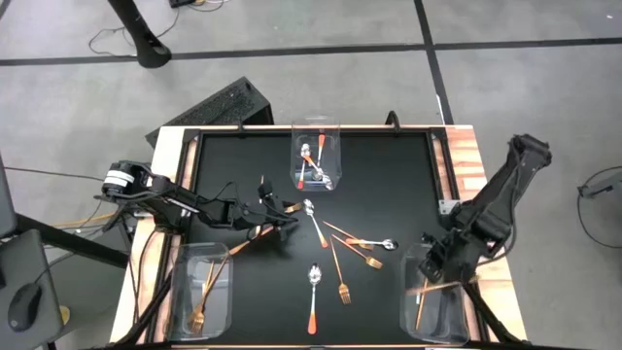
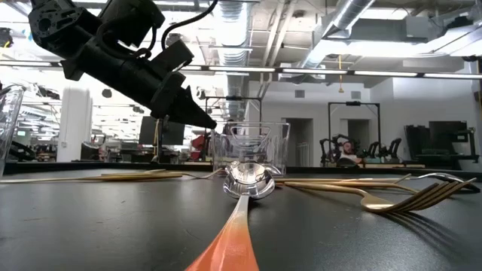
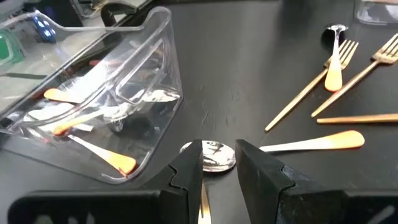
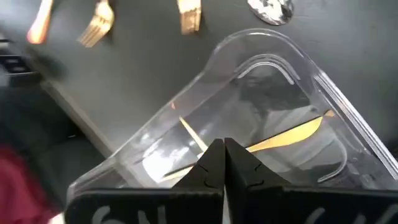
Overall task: Sort silverware by color (type)
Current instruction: Put the gold fork into the bottom left transparent bin
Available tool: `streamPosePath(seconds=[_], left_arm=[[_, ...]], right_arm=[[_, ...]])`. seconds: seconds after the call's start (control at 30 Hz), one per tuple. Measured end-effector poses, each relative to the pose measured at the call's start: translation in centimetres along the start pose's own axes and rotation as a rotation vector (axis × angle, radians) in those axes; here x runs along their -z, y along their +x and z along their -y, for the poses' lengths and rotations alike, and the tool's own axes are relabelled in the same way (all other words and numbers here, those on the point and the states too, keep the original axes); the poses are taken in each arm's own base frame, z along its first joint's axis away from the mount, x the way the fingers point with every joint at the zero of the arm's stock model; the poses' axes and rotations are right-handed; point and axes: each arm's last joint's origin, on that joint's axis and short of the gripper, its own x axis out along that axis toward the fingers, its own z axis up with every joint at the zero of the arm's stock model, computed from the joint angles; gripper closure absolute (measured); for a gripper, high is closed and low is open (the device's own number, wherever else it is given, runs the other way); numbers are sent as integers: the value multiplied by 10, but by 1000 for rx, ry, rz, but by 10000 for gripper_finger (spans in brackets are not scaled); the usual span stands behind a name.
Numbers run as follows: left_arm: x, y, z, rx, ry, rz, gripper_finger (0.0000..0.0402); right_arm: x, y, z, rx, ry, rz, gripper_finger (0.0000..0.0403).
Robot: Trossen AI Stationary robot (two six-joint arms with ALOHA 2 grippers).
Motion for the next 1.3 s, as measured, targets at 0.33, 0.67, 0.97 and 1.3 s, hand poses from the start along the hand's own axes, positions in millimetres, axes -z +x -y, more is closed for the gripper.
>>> streamPosePath(seconds=[0.33, 0.67, 0.97, 1.3], left_arm=[[0, 0, 1, 33, -16, -6, 317], [0, 0, 1, 46, -40, -1, 317], [-8, 0, 4, 124, -93, 64, 317], [-33, -25, 3, 275, -97, 167, 317]], right_arm=[[9, 27, -3, 231, -13, -114, 354], [0, 24, -15, 170, -143, 146, 365], [-48, 33, -26, 204, -313, 503, 334], [-104, 75, -25, 333, -460, 271, 241]])
